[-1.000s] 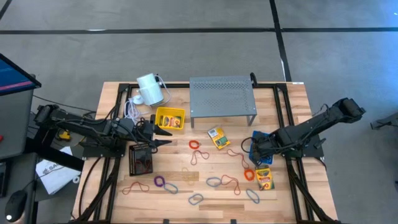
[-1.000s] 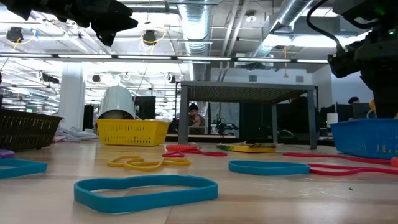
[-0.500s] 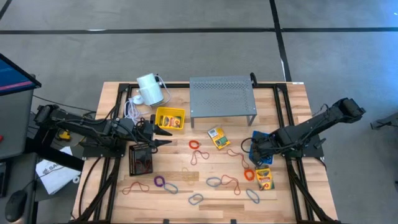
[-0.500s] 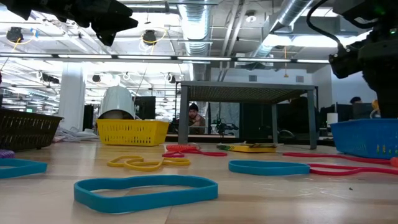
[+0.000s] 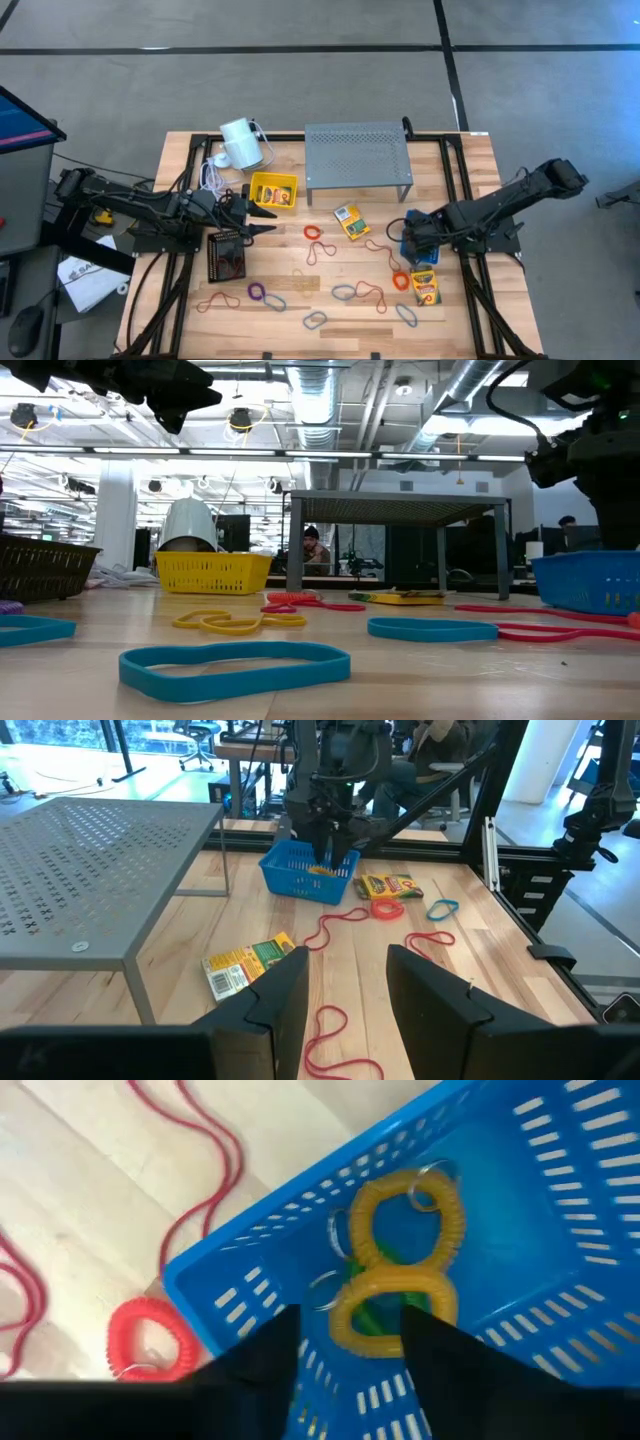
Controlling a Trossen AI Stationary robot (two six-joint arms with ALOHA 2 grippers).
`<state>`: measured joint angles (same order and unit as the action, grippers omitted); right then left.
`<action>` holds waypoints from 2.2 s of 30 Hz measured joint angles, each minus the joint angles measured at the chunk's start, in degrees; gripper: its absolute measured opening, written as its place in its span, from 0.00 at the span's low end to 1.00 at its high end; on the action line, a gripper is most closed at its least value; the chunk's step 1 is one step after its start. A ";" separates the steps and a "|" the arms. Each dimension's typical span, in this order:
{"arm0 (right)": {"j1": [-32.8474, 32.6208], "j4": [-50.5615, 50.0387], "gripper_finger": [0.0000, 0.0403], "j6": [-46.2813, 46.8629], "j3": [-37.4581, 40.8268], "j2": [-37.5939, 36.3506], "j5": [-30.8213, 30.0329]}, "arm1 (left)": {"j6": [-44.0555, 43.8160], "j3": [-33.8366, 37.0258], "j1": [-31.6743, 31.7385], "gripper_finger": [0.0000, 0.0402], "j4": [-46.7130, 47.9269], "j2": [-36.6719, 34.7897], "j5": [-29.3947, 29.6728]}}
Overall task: Pick & Place Office Desk Supplies
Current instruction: Put the crayon box into the yellow bin
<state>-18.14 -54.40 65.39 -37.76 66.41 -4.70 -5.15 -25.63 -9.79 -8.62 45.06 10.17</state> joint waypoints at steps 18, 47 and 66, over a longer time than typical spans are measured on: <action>-2.99 -2.99 0.47 1.93 -8.34 -1.94 -5.91 | 0.32 0.00 -0.01 0.33 0.02 0.02 0.00; -15.54 16.82 0.30 1.27 -11.58 11.09 -2.64 | 0.22 0.00 0.00 0.33 0.00 0.02 0.00; -30.56 -9.55 0.33 36.57 -28.28 22.80 -2.70 | 0.17 0.00 0.01 0.33 0.11 0.02 0.00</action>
<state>-48.70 -63.95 101.96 -66.04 89.21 -7.40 -4.97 -25.63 -9.78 -8.51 45.08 10.17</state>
